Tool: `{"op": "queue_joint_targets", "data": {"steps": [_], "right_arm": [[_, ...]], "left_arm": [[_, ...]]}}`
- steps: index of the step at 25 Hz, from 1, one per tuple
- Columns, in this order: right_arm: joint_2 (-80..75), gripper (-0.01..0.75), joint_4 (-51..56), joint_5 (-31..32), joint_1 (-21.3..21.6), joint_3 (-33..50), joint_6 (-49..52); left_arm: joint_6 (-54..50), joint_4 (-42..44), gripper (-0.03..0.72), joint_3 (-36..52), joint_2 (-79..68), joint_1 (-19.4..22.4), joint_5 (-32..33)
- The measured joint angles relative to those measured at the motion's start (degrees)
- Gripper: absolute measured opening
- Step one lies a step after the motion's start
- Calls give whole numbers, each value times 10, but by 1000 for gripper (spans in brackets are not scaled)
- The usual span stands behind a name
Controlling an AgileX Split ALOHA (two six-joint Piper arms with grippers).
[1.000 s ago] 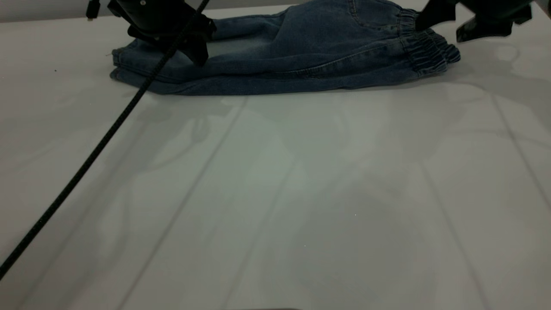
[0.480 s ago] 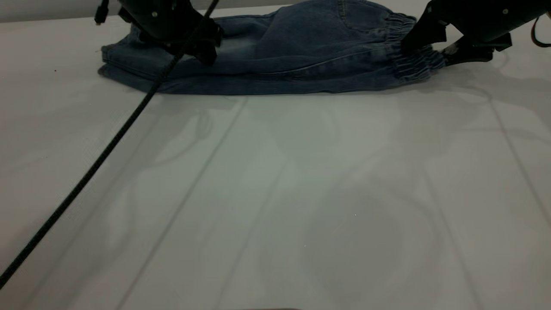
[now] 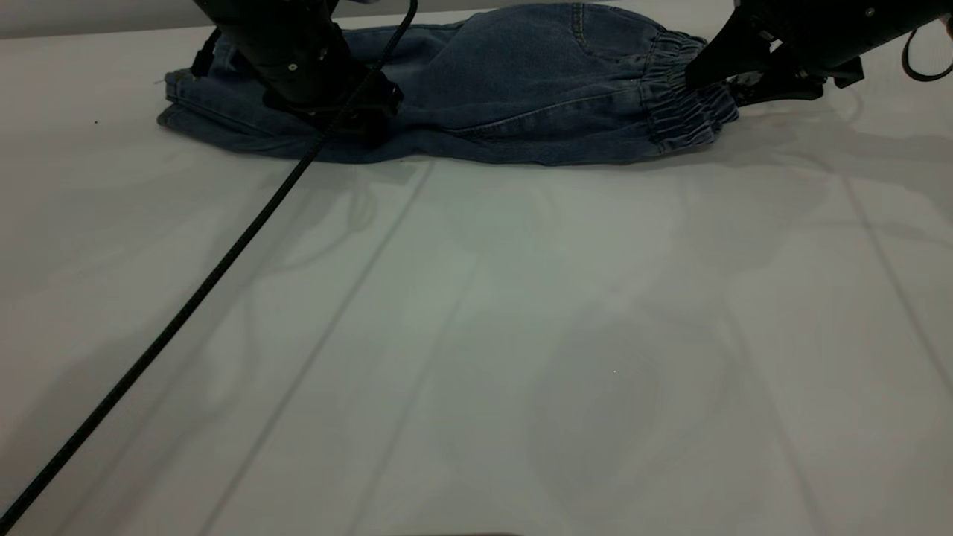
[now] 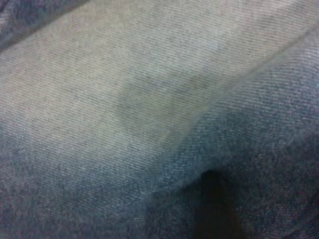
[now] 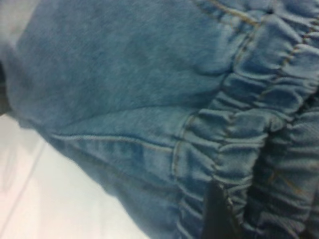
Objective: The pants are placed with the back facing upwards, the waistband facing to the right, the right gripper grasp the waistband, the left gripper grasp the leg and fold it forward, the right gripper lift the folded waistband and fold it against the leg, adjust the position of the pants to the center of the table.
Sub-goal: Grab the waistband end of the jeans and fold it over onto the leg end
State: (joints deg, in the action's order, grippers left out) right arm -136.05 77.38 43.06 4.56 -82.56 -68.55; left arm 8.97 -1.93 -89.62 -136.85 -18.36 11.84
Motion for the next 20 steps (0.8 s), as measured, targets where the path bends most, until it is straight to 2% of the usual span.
{"op": "queue_joint_targets", "data": {"steps": [7, 15, 17, 20], "right_arm": [[0, 358, 13, 4, -17, 0, -12], [0, 345, 14, -43, -36, 0, -15], [0, 297, 14, -47, -38, 0, -8], [0, 113, 14, -43, -39, 0, -1]], "left_arm": [[-1, 0, 443, -10, -4, 0, 6], [-1, 0, 443, -16, -5, -11, 13], [-1, 0, 443, -16, -5, -14, 13], [-1, 0, 443, -16, -5, -15, 14]]}}
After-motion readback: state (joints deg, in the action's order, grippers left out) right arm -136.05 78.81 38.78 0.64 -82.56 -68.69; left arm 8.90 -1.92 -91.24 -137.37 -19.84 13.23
